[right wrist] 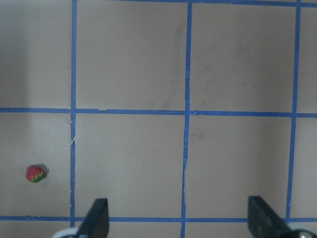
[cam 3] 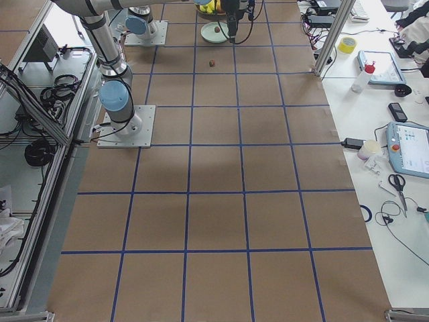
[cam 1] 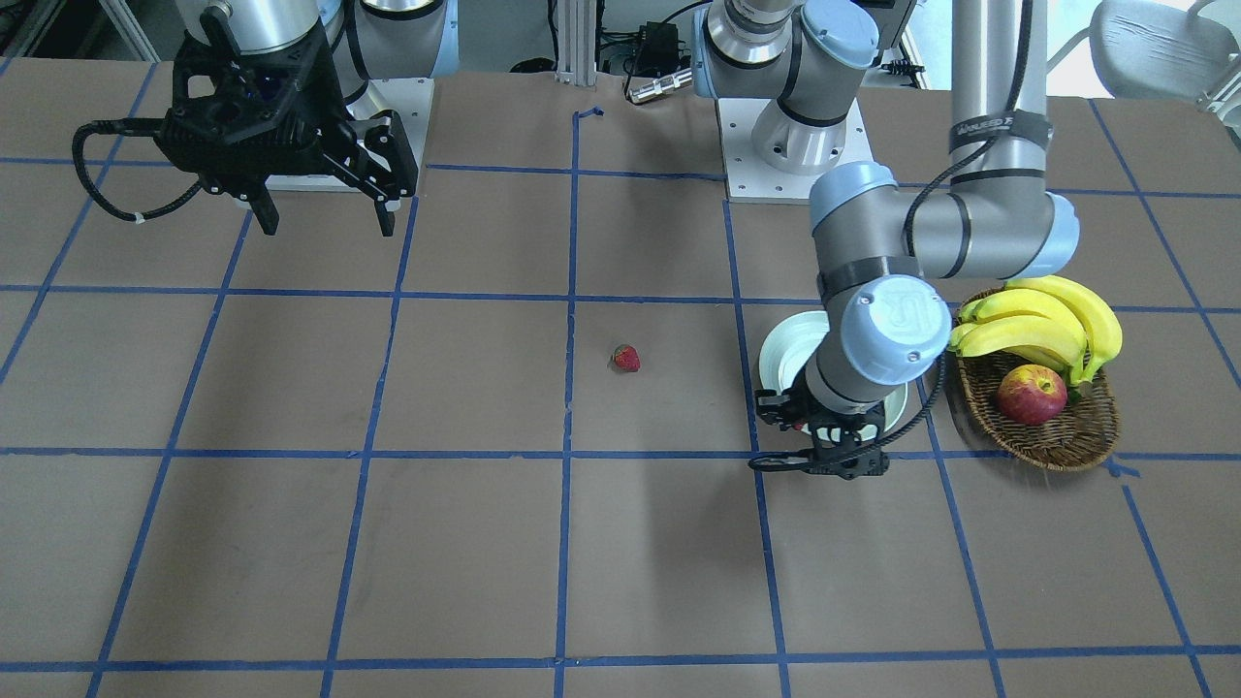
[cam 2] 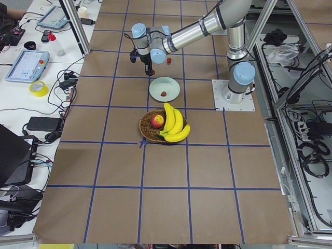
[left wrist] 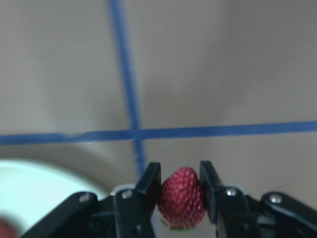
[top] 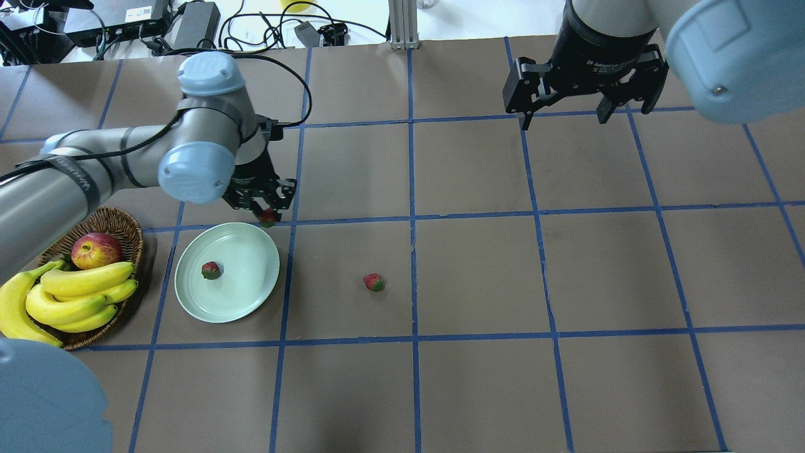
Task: Collect all strawberries into plate
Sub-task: 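Carry the strawberry onto the plate and release it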
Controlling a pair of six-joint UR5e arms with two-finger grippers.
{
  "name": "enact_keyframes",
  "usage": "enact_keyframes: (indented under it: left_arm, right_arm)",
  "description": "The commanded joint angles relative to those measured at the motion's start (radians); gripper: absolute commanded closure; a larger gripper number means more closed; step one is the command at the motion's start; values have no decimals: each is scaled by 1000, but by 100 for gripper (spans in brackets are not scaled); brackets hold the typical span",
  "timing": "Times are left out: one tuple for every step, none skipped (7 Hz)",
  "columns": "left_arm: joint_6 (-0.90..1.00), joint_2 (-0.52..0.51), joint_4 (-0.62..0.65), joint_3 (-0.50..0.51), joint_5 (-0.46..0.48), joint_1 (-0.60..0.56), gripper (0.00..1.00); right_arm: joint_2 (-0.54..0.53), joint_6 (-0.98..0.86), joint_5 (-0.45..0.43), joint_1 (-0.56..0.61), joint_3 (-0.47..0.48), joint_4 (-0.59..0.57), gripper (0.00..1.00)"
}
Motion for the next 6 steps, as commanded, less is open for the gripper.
enact_keyframes:
  left_arm:
    - [70, 21, -24, -51, 30, 86, 100]
    - [61, 24, -18, -79, 29, 96, 100]
    - [55, 31, -21, -93, 24, 100, 50]
    - [55, 39, -26, -96, 23, 100, 0]
    - [76, 50, -27, -93, 24, 100, 0]
    - [73, 65, -21, -88, 15, 75, 0]
  right_arm:
    - [0, 0, 0, 0, 0, 0, 0]
    - [0, 0, 0, 0, 0, 0, 0]
    - [0, 0, 0, 0, 0, 0, 0]
    - [0, 0, 0, 0, 0, -2, 0]
    - [0, 0, -1, 0, 0, -2, 0]
    - [0, 0, -1, 0, 0, -2, 0]
